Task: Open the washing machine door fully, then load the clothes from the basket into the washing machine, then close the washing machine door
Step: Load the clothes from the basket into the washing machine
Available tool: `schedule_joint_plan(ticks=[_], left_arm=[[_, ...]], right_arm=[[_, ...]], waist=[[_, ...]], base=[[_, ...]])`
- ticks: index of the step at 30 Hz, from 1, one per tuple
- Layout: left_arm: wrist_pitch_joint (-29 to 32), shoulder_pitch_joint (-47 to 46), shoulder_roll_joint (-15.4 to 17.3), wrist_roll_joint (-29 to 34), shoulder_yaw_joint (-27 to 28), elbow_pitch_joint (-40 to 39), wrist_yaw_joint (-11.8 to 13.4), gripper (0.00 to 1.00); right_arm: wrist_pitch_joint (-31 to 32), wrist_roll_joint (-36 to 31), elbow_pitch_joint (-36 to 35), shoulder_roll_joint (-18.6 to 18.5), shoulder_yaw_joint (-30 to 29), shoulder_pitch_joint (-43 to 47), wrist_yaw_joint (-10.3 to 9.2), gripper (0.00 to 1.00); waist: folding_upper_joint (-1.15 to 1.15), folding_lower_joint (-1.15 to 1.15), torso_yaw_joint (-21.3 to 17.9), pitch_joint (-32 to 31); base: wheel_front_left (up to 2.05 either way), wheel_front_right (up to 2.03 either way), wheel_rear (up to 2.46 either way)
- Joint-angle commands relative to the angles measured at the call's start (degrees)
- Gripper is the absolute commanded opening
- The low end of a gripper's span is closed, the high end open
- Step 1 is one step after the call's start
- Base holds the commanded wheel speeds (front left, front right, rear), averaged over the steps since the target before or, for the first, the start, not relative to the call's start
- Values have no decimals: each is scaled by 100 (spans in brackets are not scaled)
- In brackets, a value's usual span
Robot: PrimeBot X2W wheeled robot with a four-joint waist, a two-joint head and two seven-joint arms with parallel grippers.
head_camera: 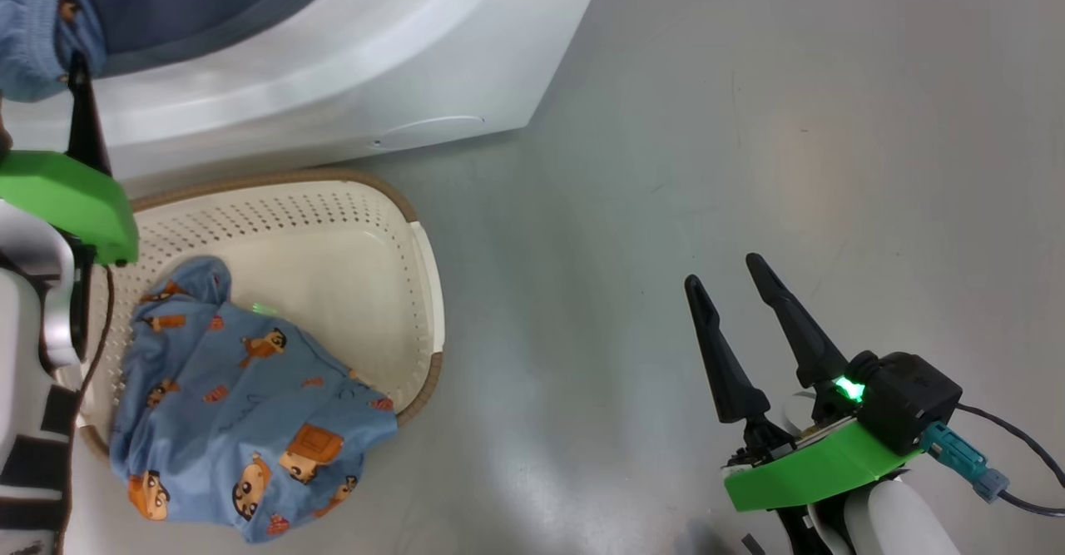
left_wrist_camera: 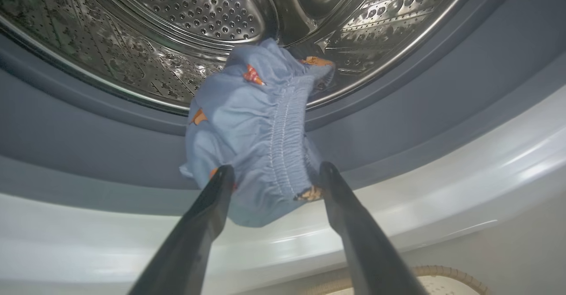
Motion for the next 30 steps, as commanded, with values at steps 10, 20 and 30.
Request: schedule_joint_plan(ticks=[10,20,30], left_arm=[[-222,-370,218,22,22,445,-87,100],[-385,-556,233,19,-70,777,-116,100],[-497,-719,278,32,-139,1084,-107,100]], right_arm=[[-27,32,-158,6,131,-60,35,100],[-27,-5,-163,6,122,-69,35,100],[-27,-9,-171,6,165,-87,35,100]], waist=[[0,0,-57,140],[0,0,-49,175],[0,0,-61,224]], base=[[0,0,0],[0,0,0],[0,0,0]])
